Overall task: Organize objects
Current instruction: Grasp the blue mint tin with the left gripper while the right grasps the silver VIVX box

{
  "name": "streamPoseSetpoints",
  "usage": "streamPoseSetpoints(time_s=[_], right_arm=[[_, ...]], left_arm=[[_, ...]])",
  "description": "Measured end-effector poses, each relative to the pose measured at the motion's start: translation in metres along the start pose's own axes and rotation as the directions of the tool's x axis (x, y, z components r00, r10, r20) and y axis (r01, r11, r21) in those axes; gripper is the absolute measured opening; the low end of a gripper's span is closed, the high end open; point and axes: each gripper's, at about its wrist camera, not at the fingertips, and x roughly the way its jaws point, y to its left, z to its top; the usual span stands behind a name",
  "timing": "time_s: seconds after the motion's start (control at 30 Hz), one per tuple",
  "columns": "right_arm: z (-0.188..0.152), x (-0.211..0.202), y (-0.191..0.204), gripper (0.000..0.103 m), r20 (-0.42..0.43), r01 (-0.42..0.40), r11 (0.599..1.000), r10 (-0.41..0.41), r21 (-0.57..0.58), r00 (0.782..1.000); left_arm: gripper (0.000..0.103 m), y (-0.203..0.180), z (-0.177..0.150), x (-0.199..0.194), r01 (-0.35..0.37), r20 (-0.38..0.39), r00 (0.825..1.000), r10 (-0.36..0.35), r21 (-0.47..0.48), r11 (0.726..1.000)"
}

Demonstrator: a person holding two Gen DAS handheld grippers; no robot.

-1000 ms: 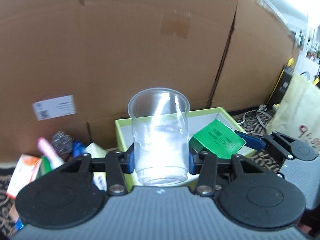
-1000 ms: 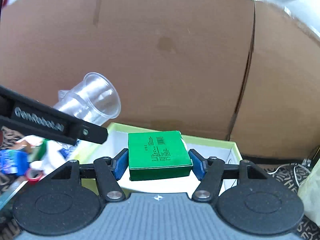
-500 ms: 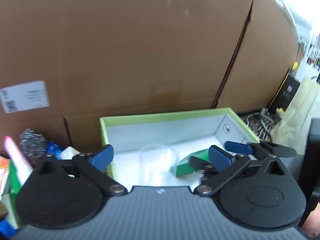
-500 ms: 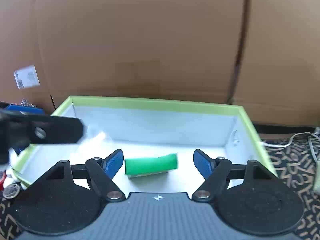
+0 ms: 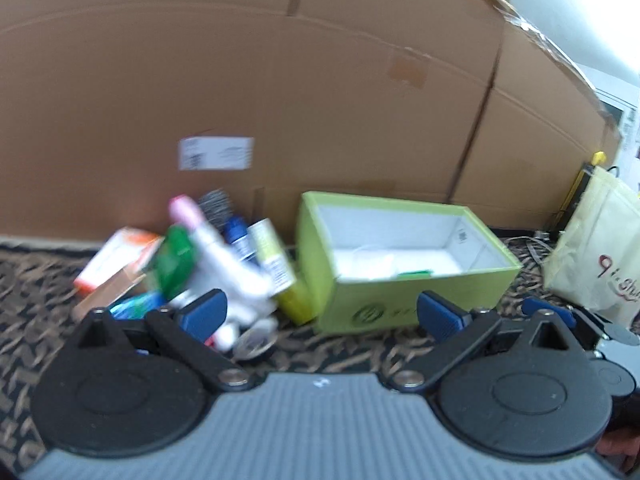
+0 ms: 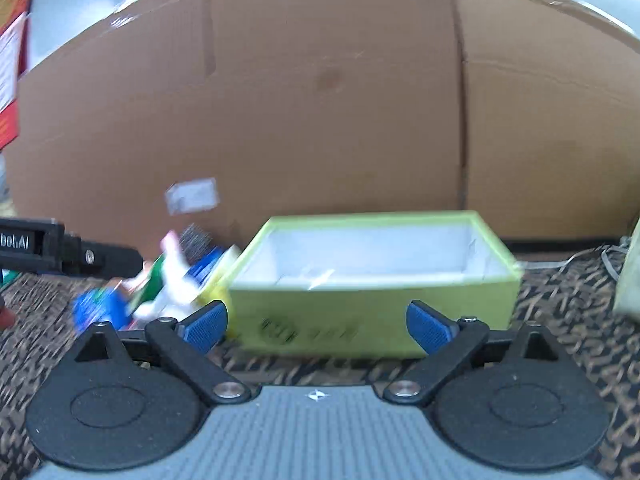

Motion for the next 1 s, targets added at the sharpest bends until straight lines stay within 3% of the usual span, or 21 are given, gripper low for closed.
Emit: streamPoseSetpoints(time_s=[0.3,0.47,0.63,0.73,0.87,1.0], right_arm=[[-0.058,0.007,0.06,0.099,-0.153,-0.157,0.987,0.159,0.023,0.975],[-0.068,0.011,0.09,0.099,-0.205,-0.208,0.978,0.21,0.032,0.956],[-0.061,0.018,0.128,0.098,-0.201,-0.278,0.96,0.277,0.023,0.94],[-0.057,0.027,0.153,0.091,-0.208,-0.325,0.946,0.317,-0.002,0.925],[-0.057,0.049,0.169,0.077,-0.239,-0.32,0.947,0.305,-0.027,0.922],[-0.059,0.057,0.142,0.075,-0.236,-0.267,0.962,0.273,0.056,0.933]], left_arm=[[0.103,0.052,-0.056,-0.053,-0.152,-0.031,0.988,0.15,-0.094,0.984],[0.103,0.08,-0.076,-0.069,-0.204,-0.062,0.979,0.196,-0.145,0.968],[0.103,0.102,-0.082,-0.083,-0.243,-0.057,0.97,0.237,-0.18,0.953],[0.103,0.111,-0.081,-0.088,-0.257,-0.051,0.966,0.252,-0.185,0.948],[0.103,0.121,-0.076,-0.085,-0.267,-0.033,0.964,0.265,-0.169,0.949],[0.103,0.13,-0.062,-0.065,-0.271,-0.033,0.963,0.269,-0.146,0.951]])
